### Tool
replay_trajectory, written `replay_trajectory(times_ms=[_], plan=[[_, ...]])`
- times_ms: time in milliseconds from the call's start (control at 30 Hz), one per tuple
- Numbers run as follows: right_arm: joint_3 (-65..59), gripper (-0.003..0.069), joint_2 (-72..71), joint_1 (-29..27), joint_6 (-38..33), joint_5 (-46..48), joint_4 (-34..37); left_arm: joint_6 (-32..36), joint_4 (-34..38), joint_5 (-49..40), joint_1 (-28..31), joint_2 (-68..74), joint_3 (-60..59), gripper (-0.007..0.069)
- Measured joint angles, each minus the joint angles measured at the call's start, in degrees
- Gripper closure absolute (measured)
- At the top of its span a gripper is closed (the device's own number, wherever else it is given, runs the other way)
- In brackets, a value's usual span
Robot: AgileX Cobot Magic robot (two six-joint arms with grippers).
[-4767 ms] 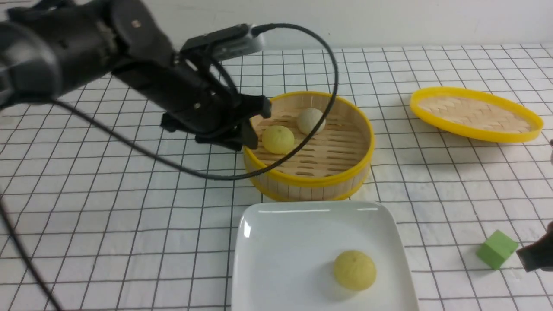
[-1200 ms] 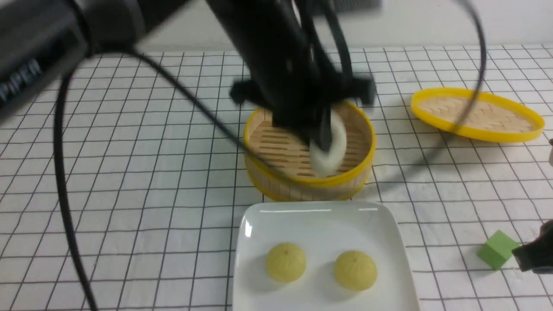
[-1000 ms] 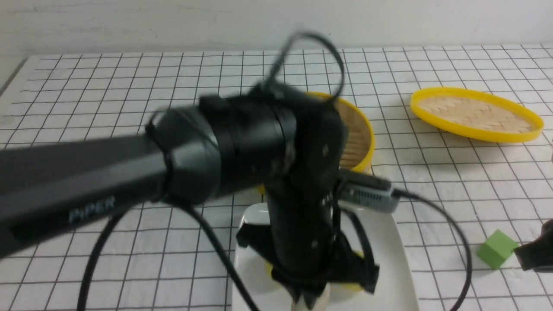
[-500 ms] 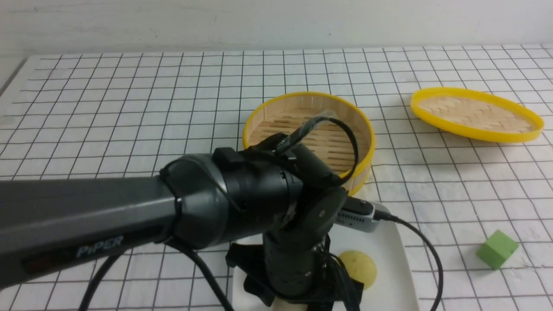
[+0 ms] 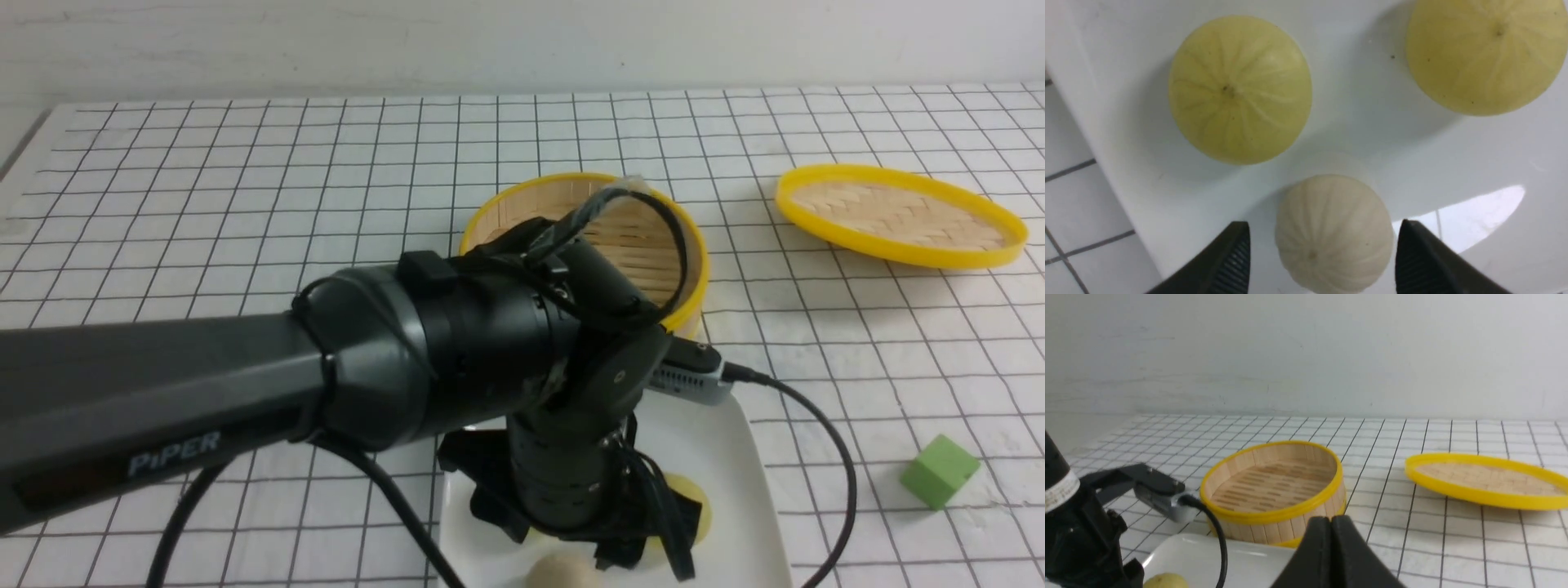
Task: Put the steamed buns into the plate on the white-black tablecloth.
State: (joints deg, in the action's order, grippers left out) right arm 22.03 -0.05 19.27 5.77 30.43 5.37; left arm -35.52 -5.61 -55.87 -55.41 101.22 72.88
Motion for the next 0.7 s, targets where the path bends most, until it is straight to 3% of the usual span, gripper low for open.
replay_trajectory(times_ms=[300,500,700], plan=[[-0.59,0.0669,1.71,0.0,-0.99,-1.04,0.77,-0.11,-0.13,0.99,-0.03,0.0,0.0,0.0307],[-0.59,0.0666,1.71,0.0,-1.04,-1.1,0.77,-0.13,-0.47,1.22,-0.03,0.0,0.0,0.0475],[-1.64,0.0663,1.71,0.0,-1.1,-2.02,0.71,-0.13,-2.18,1.22,-0.03,0.0,0.0,0.0588]])
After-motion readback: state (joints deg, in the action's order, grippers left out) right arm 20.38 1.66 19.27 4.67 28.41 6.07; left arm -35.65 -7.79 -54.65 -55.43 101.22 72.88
